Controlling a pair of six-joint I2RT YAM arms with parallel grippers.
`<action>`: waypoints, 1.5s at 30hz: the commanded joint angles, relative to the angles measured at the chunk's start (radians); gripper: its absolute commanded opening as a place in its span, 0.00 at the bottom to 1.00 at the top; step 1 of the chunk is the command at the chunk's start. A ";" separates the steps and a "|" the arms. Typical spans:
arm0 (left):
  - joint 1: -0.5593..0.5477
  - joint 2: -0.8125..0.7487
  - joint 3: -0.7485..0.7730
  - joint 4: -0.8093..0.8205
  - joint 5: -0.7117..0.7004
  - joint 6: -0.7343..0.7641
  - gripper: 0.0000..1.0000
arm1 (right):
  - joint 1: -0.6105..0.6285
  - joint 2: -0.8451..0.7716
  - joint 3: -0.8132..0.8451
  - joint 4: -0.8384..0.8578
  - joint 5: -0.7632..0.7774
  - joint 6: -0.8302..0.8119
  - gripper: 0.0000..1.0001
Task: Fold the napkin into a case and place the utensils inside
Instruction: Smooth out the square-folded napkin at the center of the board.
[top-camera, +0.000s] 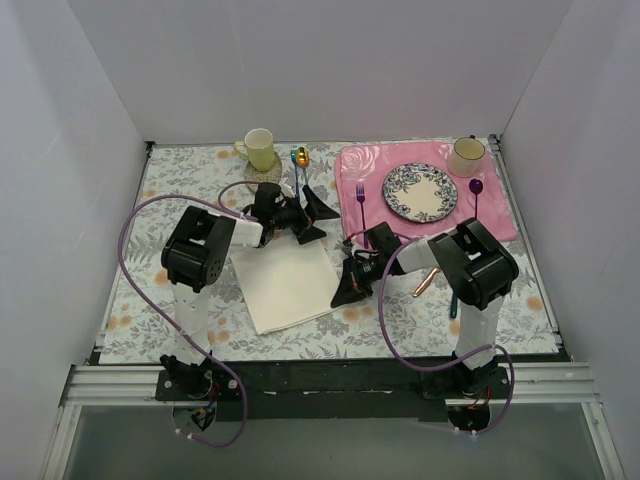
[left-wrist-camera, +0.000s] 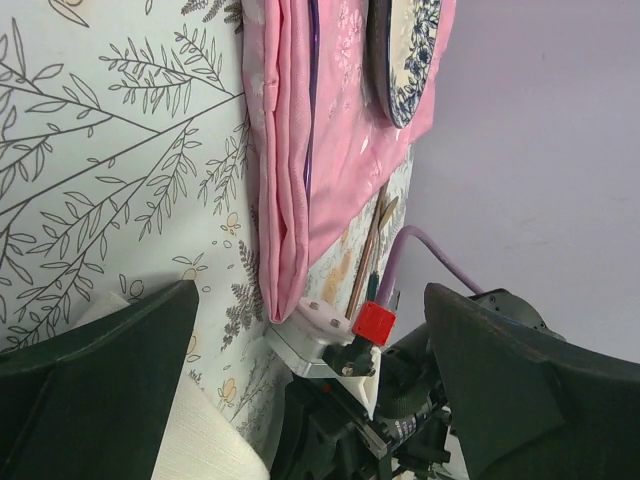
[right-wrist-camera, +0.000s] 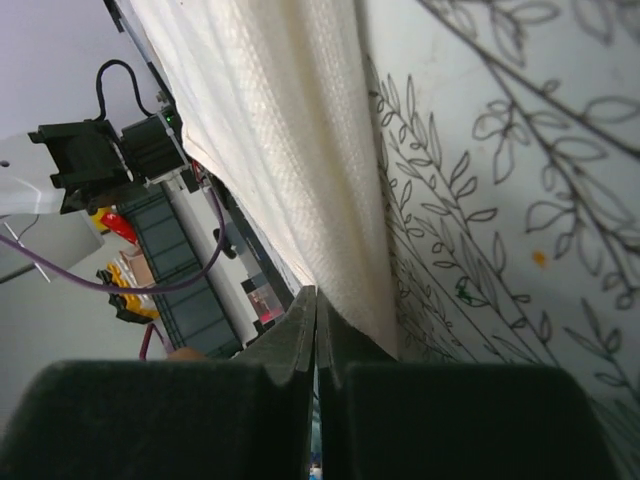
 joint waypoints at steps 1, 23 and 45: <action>0.005 0.034 0.005 -0.031 -0.096 0.002 0.98 | 0.002 0.055 -0.032 -0.012 0.025 0.029 0.01; -0.070 -0.324 -0.225 0.015 0.046 -0.074 0.98 | 0.002 -0.003 -0.061 0.118 -0.016 0.132 0.01; -0.115 -0.098 -0.283 0.116 -0.126 -0.099 0.98 | 0.001 0.056 -0.092 0.134 -0.008 0.203 0.01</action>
